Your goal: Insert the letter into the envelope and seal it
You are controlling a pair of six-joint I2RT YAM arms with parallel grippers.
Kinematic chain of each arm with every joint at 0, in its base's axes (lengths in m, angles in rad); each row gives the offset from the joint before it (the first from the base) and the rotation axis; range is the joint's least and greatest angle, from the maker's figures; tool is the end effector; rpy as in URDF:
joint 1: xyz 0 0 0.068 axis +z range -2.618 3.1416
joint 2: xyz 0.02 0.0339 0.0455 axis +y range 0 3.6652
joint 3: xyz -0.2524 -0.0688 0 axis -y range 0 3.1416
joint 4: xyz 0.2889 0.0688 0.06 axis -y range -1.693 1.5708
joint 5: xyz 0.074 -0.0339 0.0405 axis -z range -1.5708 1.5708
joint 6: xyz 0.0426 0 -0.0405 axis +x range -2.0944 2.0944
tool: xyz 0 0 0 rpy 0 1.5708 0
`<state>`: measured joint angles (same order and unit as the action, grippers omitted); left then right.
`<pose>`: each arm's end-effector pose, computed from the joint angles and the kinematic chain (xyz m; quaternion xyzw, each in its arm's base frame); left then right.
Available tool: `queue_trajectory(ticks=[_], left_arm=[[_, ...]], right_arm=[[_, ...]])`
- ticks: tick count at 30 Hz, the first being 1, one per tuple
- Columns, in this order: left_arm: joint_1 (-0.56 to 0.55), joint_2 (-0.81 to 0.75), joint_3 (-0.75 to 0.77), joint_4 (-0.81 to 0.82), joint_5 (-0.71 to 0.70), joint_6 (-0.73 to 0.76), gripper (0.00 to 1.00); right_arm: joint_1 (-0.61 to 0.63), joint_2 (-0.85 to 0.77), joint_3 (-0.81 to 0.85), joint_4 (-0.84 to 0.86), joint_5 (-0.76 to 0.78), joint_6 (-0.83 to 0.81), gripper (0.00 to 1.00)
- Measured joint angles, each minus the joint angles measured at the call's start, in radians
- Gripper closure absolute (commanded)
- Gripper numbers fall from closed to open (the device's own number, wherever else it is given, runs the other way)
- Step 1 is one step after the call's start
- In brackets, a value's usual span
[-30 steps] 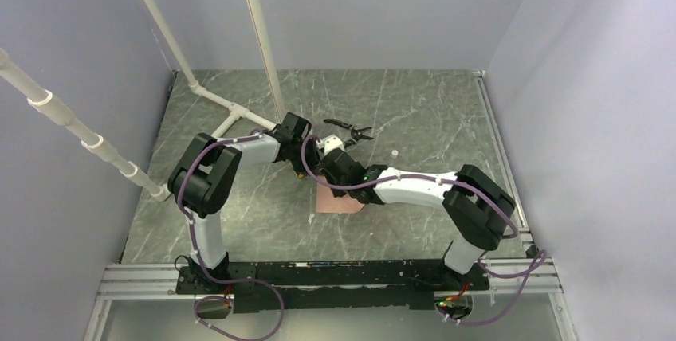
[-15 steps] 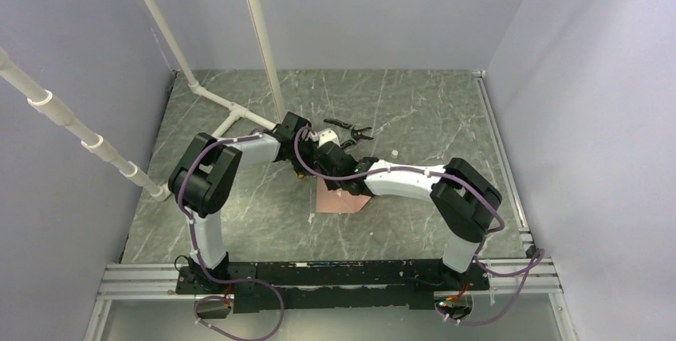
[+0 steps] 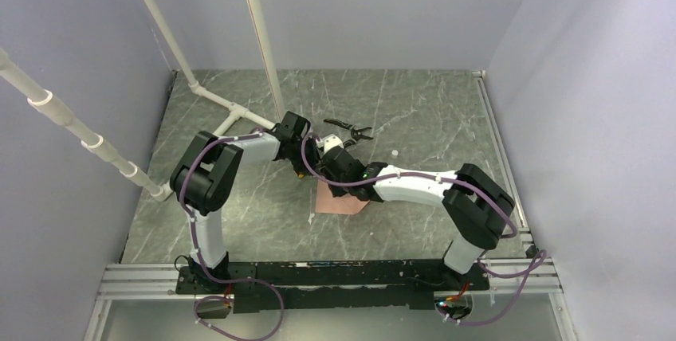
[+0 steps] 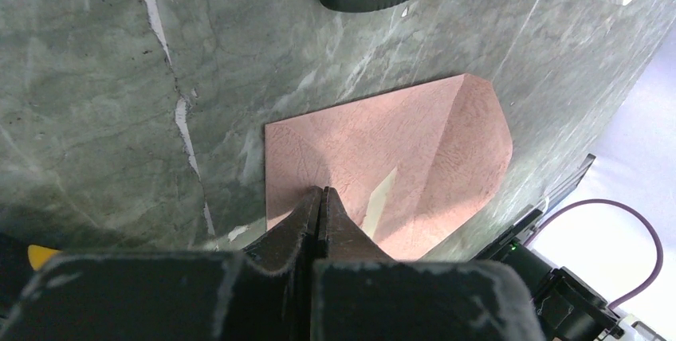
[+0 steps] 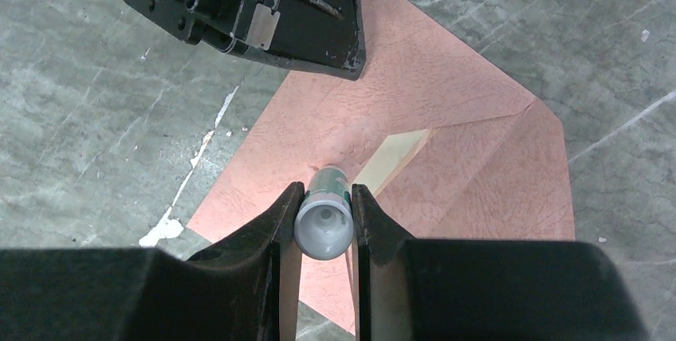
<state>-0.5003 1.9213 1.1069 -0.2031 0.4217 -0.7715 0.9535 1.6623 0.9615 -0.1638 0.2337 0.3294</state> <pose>0.3495 -0.2110 0.0856 -0.0705 0.9398 -0.3206 0.0953 0.2265 0.3021 0.1366 -0.2477 0.8993 0.1179 0.3406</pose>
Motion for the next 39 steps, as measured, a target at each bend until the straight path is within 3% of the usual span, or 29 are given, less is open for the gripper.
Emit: queue_trajectory(ticks=[22,39], left_arm=[[0.008,0.023,0.034,-0.038,0.023,0.000,0.97],[0.021,0.038,0.043,-0.042,0.059,0.000,0.97]], right_arm=[[-0.042,0.085,0.084,0.011,0.080,0.003,1.00],[-0.043,0.019,0.006,0.045,-0.081,-0.059,1.00]])
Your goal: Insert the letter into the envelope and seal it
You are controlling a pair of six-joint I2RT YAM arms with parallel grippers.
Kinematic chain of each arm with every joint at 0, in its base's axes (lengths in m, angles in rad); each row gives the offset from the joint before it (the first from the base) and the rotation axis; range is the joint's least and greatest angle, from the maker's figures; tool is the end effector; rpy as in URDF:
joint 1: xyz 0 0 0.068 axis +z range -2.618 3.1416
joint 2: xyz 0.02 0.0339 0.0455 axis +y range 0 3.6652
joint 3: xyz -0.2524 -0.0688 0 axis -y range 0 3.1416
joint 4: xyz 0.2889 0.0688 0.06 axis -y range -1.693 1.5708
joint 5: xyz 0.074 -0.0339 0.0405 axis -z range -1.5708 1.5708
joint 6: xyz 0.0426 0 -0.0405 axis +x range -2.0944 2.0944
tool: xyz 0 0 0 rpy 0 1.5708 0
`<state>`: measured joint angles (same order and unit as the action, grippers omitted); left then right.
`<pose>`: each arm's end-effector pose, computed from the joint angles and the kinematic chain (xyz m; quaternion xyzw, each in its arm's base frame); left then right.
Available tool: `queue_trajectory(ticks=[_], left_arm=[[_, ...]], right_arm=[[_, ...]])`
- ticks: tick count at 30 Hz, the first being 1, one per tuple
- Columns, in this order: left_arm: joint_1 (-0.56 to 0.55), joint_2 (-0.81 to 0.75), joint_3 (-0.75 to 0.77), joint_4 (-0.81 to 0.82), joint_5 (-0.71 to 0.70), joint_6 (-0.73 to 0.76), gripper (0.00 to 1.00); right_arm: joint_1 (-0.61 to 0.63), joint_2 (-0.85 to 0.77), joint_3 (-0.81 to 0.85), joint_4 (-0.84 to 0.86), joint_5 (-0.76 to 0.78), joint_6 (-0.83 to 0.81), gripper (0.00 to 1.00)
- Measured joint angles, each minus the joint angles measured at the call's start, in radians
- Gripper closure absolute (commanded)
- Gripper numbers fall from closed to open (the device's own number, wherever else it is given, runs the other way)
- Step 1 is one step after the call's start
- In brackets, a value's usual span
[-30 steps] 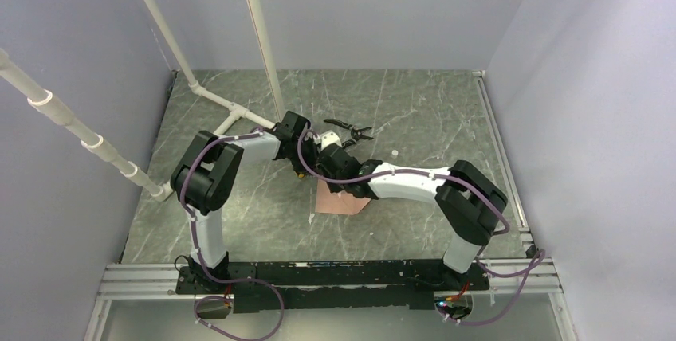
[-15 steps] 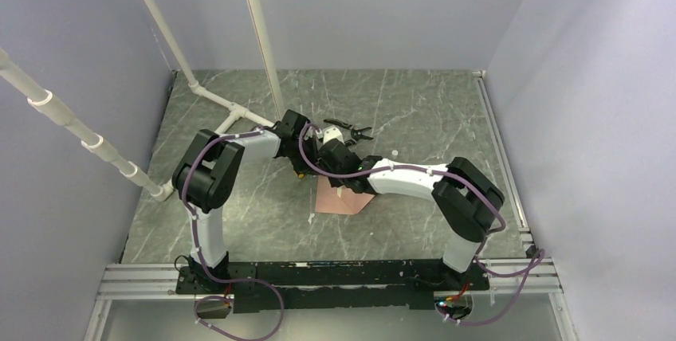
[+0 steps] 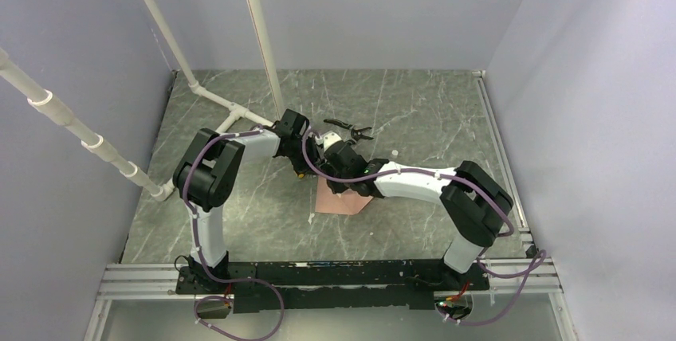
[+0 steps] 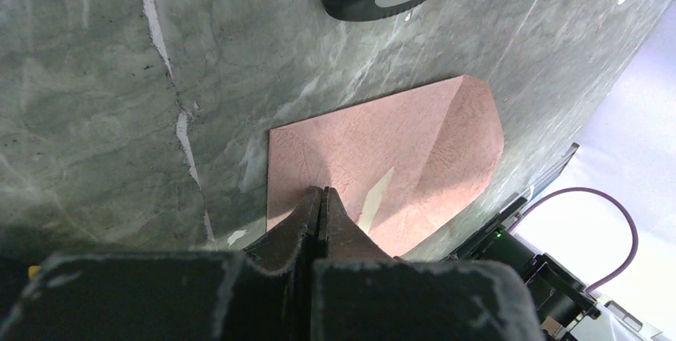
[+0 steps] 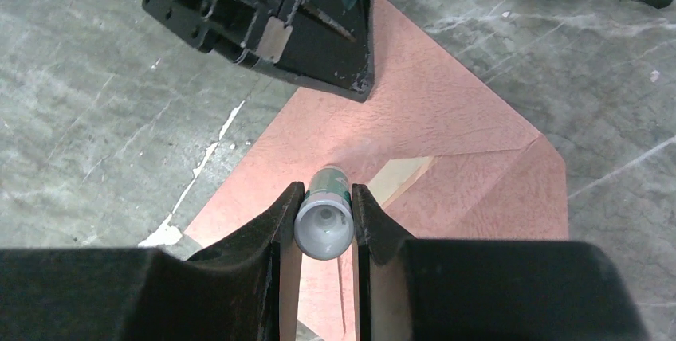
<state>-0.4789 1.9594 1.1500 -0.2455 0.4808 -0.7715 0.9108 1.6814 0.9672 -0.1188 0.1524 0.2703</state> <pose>0.3579 -0.2080 0.0821 -0.0768 0.9379 -0.3317 0.0662 0.2403 0.2990 0.1345 -0.2667 0.8914 0.1412 0.3382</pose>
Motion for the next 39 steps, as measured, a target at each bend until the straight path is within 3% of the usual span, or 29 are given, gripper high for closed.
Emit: queue_trajectory(ticks=[26,39], left_arm=[[0.005,0.004,0.001,0.004,0.013,0.000,0.97],[0.005,0.008,0.000,0.018,0.022,-0.005,0.98]], right_arm=[[-0.033,0.042,0.059,-0.037,0.023,0.001,1.00],[-0.018,-0.032,-0.017,-0.042,-0.060,-0.027,1.00]])
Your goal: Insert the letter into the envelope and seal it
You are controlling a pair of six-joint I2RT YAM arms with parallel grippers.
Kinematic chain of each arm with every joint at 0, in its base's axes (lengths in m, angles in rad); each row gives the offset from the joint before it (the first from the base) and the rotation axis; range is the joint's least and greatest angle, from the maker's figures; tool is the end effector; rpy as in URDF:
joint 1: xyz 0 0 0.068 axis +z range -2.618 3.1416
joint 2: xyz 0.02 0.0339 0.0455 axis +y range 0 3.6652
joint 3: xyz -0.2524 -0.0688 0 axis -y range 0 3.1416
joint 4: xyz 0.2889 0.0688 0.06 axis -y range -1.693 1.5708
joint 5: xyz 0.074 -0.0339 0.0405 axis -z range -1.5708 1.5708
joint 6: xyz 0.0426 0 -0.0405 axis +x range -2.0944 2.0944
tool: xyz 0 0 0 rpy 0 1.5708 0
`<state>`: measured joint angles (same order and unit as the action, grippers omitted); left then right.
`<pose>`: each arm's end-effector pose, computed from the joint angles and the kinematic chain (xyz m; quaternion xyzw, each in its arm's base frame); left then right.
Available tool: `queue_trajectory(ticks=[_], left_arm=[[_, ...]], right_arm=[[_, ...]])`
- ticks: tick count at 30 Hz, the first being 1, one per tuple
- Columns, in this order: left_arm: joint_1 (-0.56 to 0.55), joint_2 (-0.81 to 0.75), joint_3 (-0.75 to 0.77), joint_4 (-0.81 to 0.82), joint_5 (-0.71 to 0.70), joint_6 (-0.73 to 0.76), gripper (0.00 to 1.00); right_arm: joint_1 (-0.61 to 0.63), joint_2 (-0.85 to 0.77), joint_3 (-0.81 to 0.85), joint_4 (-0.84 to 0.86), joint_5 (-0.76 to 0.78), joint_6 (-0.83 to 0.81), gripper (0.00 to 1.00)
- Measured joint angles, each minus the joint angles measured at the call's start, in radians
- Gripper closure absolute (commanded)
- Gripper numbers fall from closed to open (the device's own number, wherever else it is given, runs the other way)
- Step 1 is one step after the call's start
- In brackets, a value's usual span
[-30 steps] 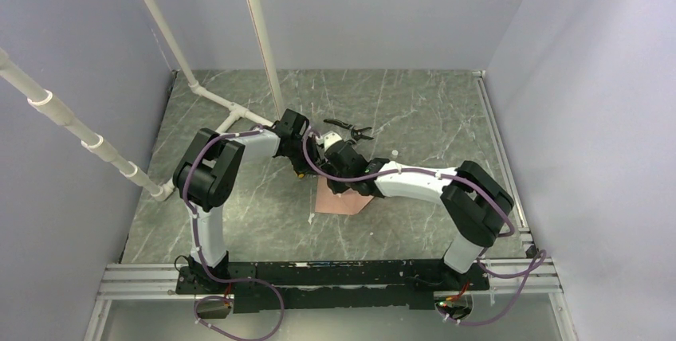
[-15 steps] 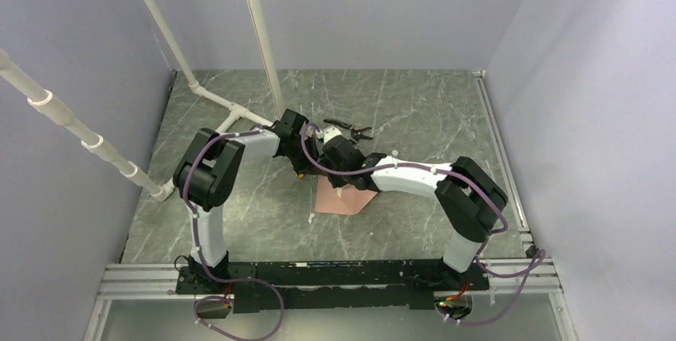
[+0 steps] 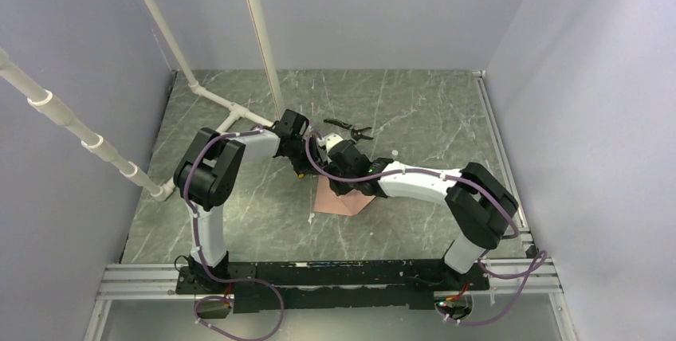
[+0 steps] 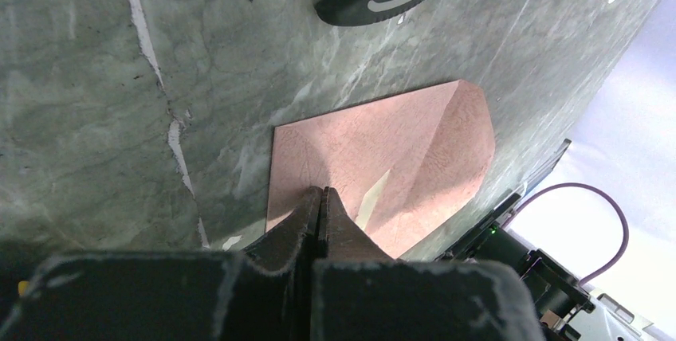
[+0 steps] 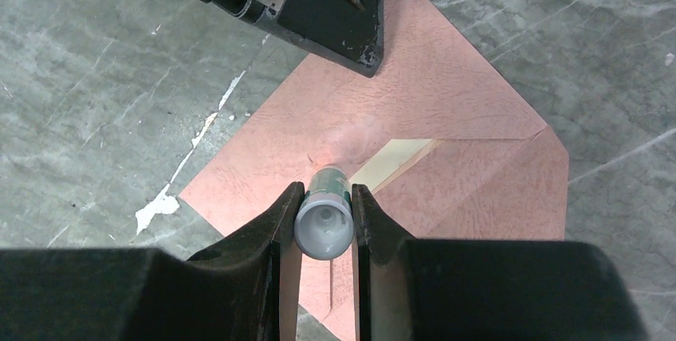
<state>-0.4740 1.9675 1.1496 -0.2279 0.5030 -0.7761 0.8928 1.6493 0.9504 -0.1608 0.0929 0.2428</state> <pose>0.3596 -0.2075 0.0802 -0.0769 0.9344 -0.3420 0.0632 0.2386 0.2900 0.1370 -0.2837 0.8926 0.1503 0.3166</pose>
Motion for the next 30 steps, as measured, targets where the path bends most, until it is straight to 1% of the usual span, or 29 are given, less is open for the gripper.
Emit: queue_trajectory(ticks=[6,19,30], left_arm=[[0.001,0.001,0.000,0.002,0.002,-0.001,0.98],[0.008,0.001,-0.013,0.023,0.018,-0.004,0.98],[0.014,0.001,-0.017,0.030,0.024,-0.004,0.97]], right_arm=[[0.002,0.002,0.004,-0.005,-0.005,-0.002,1.00],[0.003,0.071,0.077,-0.018,0.089,0.032,1.00],[-0.020,0.090,0.097,-0.012,0.108,0.039,1.00]])
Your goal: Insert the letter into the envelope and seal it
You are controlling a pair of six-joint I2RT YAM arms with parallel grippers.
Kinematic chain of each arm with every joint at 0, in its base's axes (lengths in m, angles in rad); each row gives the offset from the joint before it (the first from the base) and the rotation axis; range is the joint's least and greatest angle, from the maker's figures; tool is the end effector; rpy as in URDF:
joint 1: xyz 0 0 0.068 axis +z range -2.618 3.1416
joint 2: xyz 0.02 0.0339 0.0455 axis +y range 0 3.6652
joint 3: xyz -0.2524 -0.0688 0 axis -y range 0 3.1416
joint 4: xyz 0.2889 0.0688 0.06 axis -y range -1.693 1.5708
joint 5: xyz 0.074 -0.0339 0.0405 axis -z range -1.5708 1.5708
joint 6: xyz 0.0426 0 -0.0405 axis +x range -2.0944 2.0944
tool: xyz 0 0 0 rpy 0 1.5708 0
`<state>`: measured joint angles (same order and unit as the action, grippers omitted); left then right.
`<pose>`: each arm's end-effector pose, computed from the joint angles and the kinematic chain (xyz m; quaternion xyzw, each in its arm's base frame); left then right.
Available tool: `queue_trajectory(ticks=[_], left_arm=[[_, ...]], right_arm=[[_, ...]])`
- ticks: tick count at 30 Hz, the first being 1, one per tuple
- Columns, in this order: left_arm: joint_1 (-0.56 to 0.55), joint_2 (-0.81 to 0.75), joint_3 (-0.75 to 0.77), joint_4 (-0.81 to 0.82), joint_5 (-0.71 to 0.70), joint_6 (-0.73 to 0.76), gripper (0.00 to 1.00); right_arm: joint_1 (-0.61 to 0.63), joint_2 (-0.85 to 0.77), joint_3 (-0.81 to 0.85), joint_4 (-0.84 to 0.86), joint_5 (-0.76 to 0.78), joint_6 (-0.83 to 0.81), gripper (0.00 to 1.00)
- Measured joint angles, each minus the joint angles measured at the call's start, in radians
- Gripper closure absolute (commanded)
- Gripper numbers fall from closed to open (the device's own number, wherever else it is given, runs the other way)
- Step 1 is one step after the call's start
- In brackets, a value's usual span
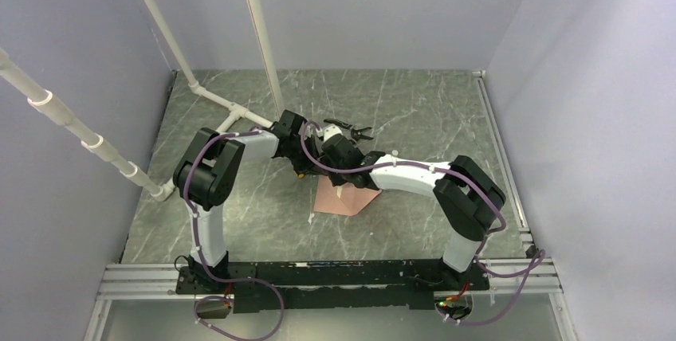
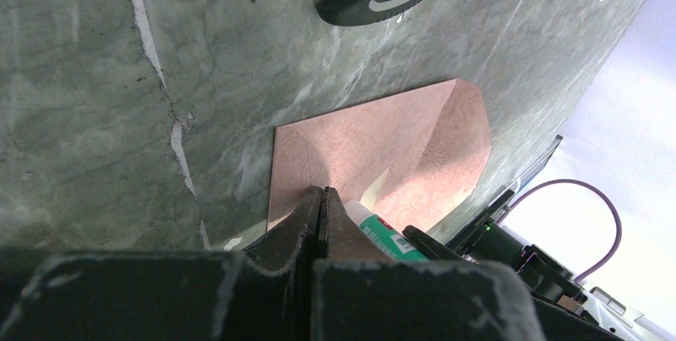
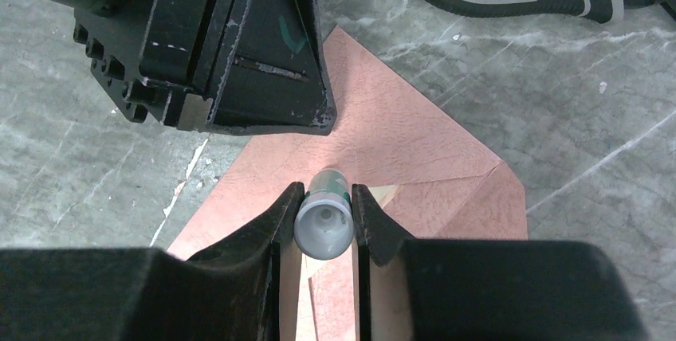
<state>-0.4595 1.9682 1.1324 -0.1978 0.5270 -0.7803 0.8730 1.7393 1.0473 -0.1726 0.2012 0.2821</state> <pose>0.3603 -0.2022 0.0769 -0.0804 0.9300 -0.3532 0.0627 0.2624 0.2996 0.1361 -0.2386 0.9032 0.1089 0.3397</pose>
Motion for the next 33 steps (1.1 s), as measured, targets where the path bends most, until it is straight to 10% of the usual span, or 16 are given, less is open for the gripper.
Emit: queue_trajectory(ticks=[33], left_arm=[[0.010,0.000,-0.016,0.028,0.022,0.001,0.97]], right_arm=[[-0.008,-0.022,0.000,-0.063,-0.068,-0.021,1.00]])
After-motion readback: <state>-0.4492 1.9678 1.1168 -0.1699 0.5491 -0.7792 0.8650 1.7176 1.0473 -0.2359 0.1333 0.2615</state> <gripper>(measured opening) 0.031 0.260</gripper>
